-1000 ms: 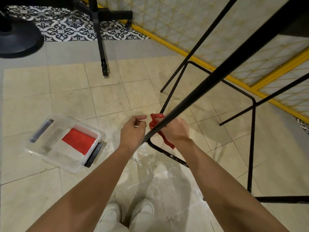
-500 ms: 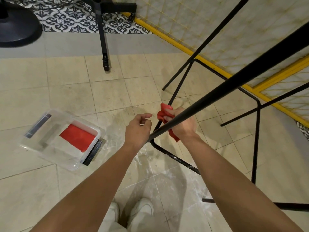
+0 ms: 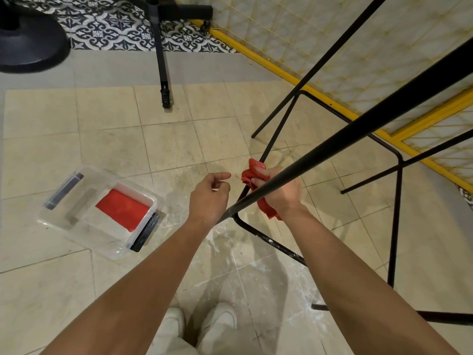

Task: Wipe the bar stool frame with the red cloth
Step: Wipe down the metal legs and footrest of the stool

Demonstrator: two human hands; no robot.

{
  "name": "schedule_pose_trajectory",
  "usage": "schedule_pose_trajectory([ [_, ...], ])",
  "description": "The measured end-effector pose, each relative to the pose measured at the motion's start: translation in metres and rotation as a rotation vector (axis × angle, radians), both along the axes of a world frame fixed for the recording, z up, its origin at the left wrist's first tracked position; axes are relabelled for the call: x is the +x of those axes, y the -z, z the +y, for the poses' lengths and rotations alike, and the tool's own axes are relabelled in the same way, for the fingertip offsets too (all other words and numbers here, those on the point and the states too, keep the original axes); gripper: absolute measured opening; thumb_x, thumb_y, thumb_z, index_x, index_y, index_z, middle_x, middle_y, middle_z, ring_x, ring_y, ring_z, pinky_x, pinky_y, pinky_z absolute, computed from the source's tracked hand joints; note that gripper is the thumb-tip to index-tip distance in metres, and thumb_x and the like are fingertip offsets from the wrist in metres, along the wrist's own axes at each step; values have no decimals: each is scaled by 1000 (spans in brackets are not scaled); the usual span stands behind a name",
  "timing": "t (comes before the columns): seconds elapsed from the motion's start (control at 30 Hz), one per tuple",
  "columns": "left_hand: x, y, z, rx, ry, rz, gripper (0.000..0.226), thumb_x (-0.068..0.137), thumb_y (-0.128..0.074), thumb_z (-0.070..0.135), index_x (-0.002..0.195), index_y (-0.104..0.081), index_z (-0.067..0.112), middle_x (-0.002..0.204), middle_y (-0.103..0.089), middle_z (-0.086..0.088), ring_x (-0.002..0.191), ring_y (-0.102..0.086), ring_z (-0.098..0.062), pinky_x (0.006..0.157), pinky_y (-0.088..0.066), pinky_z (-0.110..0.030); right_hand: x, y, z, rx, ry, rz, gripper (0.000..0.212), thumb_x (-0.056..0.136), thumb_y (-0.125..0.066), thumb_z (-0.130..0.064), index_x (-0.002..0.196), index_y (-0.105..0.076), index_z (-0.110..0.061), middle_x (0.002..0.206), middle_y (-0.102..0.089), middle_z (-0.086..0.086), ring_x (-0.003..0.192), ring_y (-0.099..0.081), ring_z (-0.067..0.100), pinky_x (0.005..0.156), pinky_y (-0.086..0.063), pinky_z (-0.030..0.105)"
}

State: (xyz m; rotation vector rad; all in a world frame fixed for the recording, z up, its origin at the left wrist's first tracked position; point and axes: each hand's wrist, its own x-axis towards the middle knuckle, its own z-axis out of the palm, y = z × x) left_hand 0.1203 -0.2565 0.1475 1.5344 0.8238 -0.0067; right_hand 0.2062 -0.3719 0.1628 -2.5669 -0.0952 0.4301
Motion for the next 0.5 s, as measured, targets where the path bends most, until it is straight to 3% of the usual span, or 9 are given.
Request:
schedule_pose_trajectory([
  [0.1, 1, -1, 1, -8, -15, 5, 26, 94, -48, 18, 114, -62, 27, 108, -62, 6, 78, -54, 1, 66, -35, -9, -18, -2, 4, 530, 65, 293, 25, 94, -42, -21, 104, -64, -13, 91, -64, 7, 92, -63, 28, 88, -53, 42],
  [0.13, 1, -2, 0, -10, -16, 2, 26, 94, -48, 17, 114, -61, 27, 108, -62, 6, 79, -54, 1, 66, -35, -9, -23, -3, 3, 572, 54, 334, 26, 91, -45, -20, 105, -64, -10, 91, -63, 5, 94, -63, 28, 90, -51, 43],
  [0.17, 2, -4, 0, -9, -11, -1, 25, 95, -47, 17, 114, -61, 26, 106, -61, 8, 77, -54, 2, 64, -35, -7, -27, -7, 1, 479, -8, 340, 27, 91, -50, -21, 110, -64, -7, 89, -63, 0, 92, -63, 22, 89, -51, 38],
  [0.2, 3, -6, -1, -6, -2, -2, 25, 95, -47, 17, 113, -61, 26, 103, -60, 10, 75, -54, 4, 62, -35, -5, -28, -4, -2, 246, -137, 273, 27, 90, -56, -24, 111, -64, -8, 87, -62, -5, 87, -61, 16, 86, -51, 32],
  [0.27, 2, -9, -1, 4, 17, -5, 25, 95, -46, 17, 113, -61, 26, 98, -57, 13, 72, -53, 6, 58, -37, -3, -28, -7, -2, -111, -345, 119, 15, 89, -60, -35, 91, -66, -21, 76, -58, -10, 71, -55, 9, 74, -49, 25],
  [0.3, 2, -10, -1, 7, 17, -10, 25, 95, -46, 16, 112, -61, 26, 98, -57, 13, 73, -53, 6, 59, -38, -4, -25, -8, 1, -127, -375, 110, 18, 90, -58, -38, 78, -62, -25, 69, -56, -11, 62, -53, 6, 66, -47, 20],
  [0.33, 1, -9, 1, 7, 10, -15, 25, 95, -46, 16, 112, -61, 26, 98, -58, 12, 75, -54, 5, 63, -38, -5, -24, -9, 5, -40, -319, 171, 23, 93, -53, -37, 76, -60, -24, 67, -56, -10, 58, -55, 5, 61, -47, 16],
  [0.43, -3, -8, 3, 6, -12, -8, 25, 94, -47, 16, 112, -62, 25, 101, -61, 8, 88, -57, -3, 77, -38, -17, -16, -8, 12, 351, -79, 294, 34, 100, -35, -18, 118, -56, 1, 92, -62, 9, 74, -63, 13, 74, -55, 21],
  [0.5, -4, -7, 5, 15, -15, -4, 26, 94, -48, 16, 113, -62, 25, 106, -61, 5, 89, -56, -6, 74, -38, -15, -20, -7, 17, 401, 70, 355, 24, 96, -49, -25, 102, -65, -7, 87, -65, 5, 67, -63, 11, 59, -51, 10],
])
